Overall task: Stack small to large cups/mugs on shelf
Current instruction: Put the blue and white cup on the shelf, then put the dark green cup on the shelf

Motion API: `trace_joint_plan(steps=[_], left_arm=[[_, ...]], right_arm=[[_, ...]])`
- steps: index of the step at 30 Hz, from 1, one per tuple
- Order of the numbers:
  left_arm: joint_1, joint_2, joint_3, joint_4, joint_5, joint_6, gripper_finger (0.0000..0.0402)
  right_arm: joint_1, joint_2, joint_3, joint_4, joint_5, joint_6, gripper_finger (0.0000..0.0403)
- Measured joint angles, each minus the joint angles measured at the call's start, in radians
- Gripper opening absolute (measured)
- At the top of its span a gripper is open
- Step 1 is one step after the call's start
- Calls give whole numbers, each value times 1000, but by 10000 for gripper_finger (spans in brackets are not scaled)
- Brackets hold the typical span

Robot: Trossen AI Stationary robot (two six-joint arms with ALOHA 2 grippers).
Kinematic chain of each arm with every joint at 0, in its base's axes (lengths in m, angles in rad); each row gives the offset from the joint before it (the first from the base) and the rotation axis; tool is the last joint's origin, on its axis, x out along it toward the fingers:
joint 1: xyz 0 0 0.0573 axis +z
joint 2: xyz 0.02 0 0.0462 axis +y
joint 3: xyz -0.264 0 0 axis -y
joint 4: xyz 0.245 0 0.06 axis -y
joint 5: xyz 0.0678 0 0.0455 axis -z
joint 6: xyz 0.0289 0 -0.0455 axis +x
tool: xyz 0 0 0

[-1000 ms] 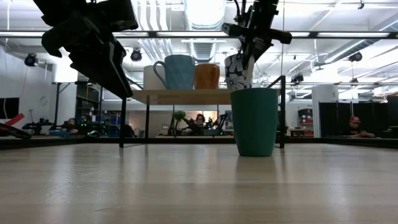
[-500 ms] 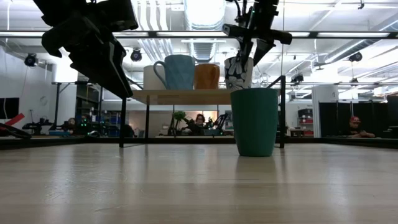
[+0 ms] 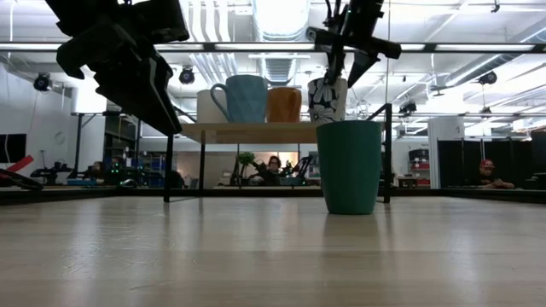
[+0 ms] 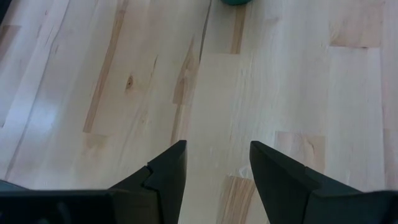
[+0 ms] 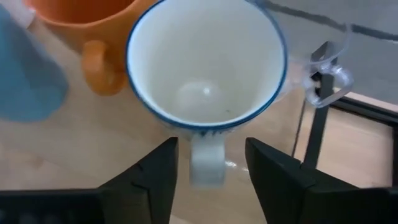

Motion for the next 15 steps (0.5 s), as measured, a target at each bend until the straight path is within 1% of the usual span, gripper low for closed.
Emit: trace_joint_plan(steps=[5,11,15], left_arm=[[0,0,0,-3,14,1,162],[-1,0,0,-4,55,1,162],[-2,0,0,-7,60,19,162]], right_arm=[[12,-9,9,0,-51,-7,188],[41,-22,70,1,-40,-46,192],[57,-26,118,-32,-37,-55,192]])
